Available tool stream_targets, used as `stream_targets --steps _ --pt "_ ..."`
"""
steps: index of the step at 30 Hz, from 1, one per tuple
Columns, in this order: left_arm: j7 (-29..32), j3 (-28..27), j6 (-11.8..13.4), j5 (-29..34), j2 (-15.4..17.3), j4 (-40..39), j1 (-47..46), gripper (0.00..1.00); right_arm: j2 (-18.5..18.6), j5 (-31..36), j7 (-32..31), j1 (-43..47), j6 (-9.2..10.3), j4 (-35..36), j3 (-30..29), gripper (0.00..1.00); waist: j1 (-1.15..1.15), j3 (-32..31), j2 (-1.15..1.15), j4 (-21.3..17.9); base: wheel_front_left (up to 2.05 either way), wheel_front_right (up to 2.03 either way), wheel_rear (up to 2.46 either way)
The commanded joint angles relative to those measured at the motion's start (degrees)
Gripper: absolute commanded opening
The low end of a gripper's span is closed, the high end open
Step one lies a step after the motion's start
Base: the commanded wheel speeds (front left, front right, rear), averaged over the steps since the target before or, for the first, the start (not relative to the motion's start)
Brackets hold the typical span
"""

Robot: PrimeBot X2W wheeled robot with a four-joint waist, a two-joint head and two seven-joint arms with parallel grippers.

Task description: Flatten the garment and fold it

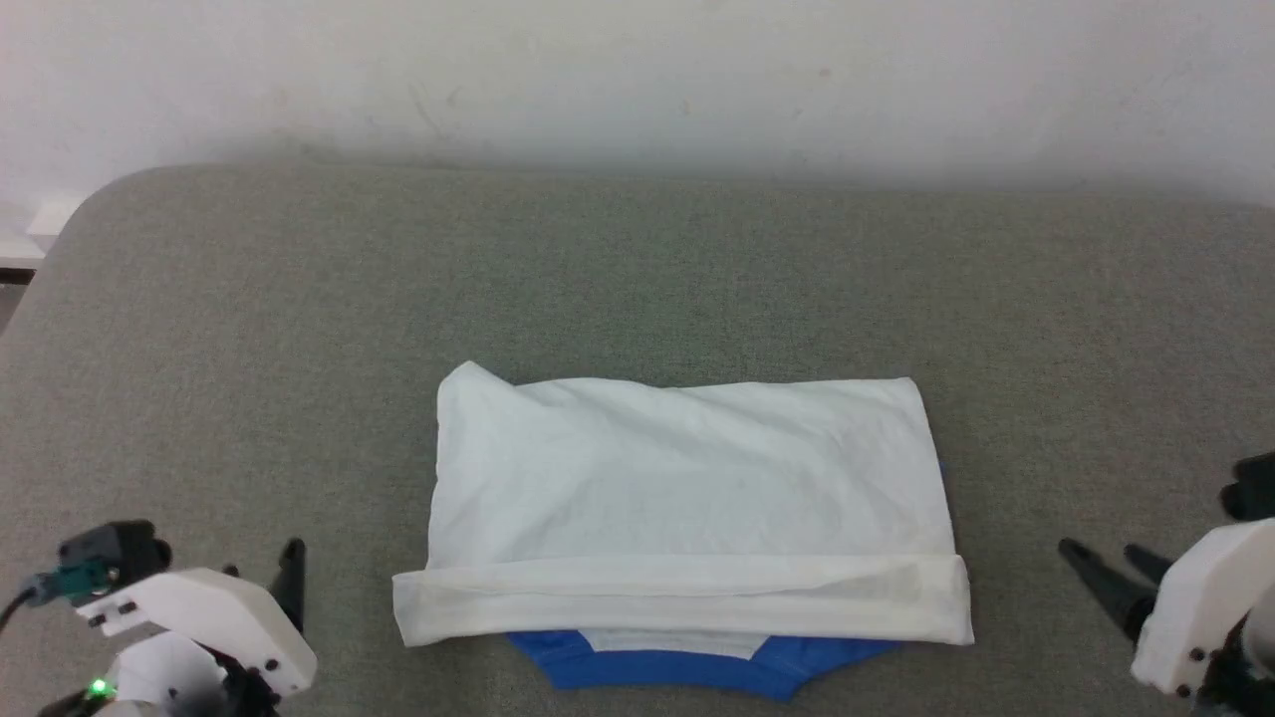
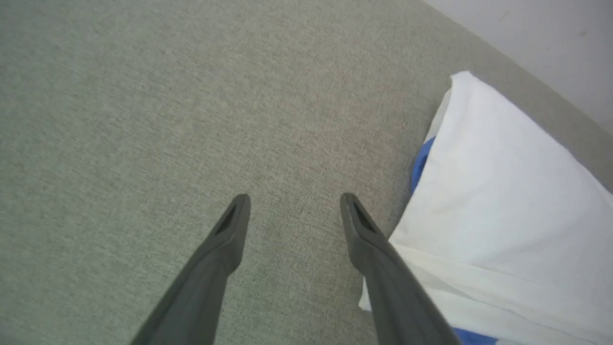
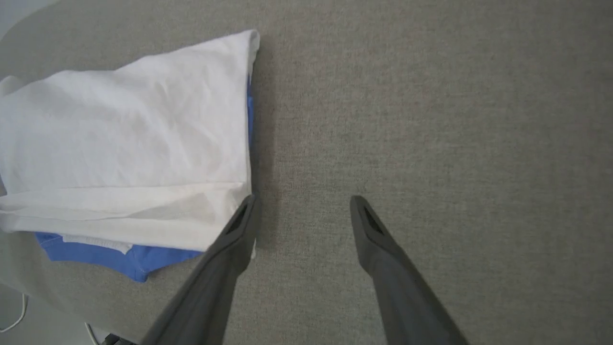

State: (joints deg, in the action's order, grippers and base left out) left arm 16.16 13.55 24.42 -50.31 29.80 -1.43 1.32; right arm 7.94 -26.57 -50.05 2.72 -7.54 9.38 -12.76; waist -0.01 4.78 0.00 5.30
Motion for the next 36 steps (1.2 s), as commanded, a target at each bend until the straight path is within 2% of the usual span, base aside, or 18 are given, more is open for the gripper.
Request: stream_targets --steps 1,4,6,10,13,17,23,27,35,36 --pt "-1.43 -1.36 0.8 0.9 1.01 -1.54 0.3 1.0 0.14 0.23 -0.52 -1.98 0.05 1.23 -1.59 1.0 0.01 0.03 0.0 0.25 0.0 0.0 0.0" --pt "-7.88 -3.11 0.42 4.58 2.07 -4.55 -1.66 1.0 0.76 0.03 -1.62 -4.72 0.05 1.17 -3.14 1.0 0.01 0.64 0.0 0.54 0.0 0.0 0.0" --pt "-13.49 -2.96 -2.06 7.03 1.92 -5.84 -3.64 1.0 2.07 -0.4 -2.1 -6.62 0.05 -0.6 -2.24 1.0 0.01 1.5 0.0 0.69 0.0 0.0 0.0" --pt "-25.54 -1.02 -6.56 13.26 0.97 -4.94 -7.99 1.0 5.12 -1.75 -2.63 -10.05 0.05 -5.93 3.2 1.0 0.01 3.93 0.0 1.05 0.0 0.0 0.0" --pt "-30.12 0.29 -8.78 17.4 -0.8 -3.33 -11.2 1.0 7.4 -3.21 -2.64 -12.51 0.05 -9.68 8.17 1.0 0.01 6.04 0.0 1.53 0.0 0.0 0.0" --pt "-31.04 0.61 -10.4 21.62 -2.73 -2.45 -13.41 1.0 8.08 -6.09 -2.4 -14.92 0.05 -13.01 12.15 1.0 0.01 7.87 0.0 1.94 0.0 0.0 0.0" --pt "-31.13 -4.5 -13.26 25.8 -8.37 -2.63 -13.7 1.0 9.35 -10.53 -3.35 -17.61 0.05 -18.24 18.63 1.0 0.01 10.02 0.0 2.49 0.0 0.0 0.0" --pt "-31.14 -7.4 -15.55 27.66 -11.23 -2.05 -12.45 1.0 8.96 -12.93 -2.17 -19.11 0.05 -20.43 22.6 1.0 0.01 10.5 0.0 2.57 0.0 0.0 0.0" --pt "-31.15 -10.59 -19.86 30.45 -14.92 0.14 -11.79 1.0 9.75 -15.24 -0.6 -21.65 0.05 -23.73 29.63 1.0 0.01 10.41 0.0 2.54 0.0 0.0 0.0" --pt "-31.15 -11.06 -20.18 30.65 -15.37 0.43 -11.82 1.0 9.96 -15.4 -0.42 -21.89 0.05 -24.17 29.98 0.6 0.01 10.41 0.0 2.5 0.0 0.0 0.0"
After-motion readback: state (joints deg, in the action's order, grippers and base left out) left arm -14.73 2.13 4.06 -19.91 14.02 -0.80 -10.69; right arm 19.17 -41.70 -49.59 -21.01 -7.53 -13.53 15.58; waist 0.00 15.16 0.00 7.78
